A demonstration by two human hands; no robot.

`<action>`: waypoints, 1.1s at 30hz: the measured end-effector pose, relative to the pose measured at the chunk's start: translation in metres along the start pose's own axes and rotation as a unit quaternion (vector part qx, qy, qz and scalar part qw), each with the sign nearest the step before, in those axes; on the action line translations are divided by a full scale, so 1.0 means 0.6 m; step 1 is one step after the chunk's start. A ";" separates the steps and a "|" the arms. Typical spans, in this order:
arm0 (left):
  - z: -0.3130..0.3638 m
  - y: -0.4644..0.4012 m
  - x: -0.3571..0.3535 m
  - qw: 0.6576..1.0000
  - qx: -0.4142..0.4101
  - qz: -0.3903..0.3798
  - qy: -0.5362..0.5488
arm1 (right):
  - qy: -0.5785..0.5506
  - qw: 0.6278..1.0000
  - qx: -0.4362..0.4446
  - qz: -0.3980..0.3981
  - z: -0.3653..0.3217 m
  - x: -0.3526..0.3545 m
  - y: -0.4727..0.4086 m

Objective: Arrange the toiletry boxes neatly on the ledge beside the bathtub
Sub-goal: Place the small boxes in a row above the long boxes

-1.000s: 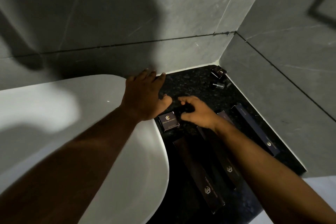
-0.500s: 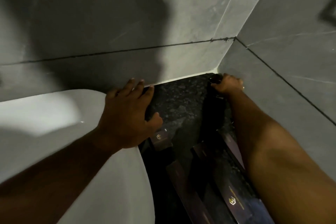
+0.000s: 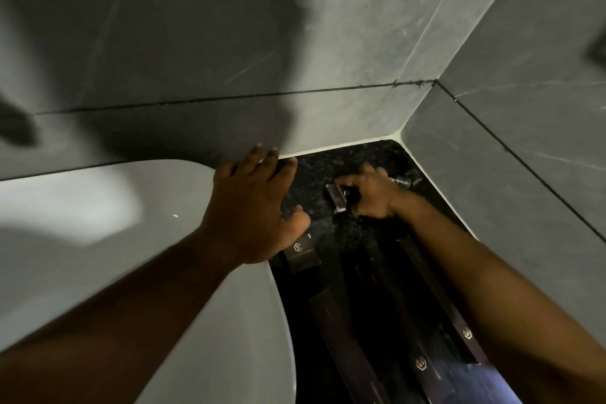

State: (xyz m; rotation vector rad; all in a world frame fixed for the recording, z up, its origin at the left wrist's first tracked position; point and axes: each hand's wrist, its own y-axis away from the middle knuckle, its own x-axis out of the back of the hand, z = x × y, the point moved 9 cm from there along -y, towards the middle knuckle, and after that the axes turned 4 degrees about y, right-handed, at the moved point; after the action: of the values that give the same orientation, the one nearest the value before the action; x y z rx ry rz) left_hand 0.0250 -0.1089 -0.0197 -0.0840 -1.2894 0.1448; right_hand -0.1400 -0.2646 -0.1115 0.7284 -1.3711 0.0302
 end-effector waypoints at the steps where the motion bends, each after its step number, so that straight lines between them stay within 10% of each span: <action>1: -0.001 0.000 0.000 1.000 0.001 0.000 -0.002 | 0.011 1.000 0.016 -0.008 -0.015 -0.012 0.018; 14: -0.007 -0.001 0.001 1.000 -0.002 0.015 0.010 | -0.116 0.982 -0.086 0.123 -0.023 -0.018 0.113; 33: -0.005 0.005 -0.001 1.000 0.007 0.004 0.025 | -0.098 0.992 0.061 0.041 -0.031 -0.035 0.131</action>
State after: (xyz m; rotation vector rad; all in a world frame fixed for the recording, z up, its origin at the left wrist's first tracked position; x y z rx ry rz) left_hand 0.0273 -0.1061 -0.0215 -0.0815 -1.2386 0.1579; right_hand -0.1619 -0.1859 -0.0952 0.7925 -1.5976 0.1107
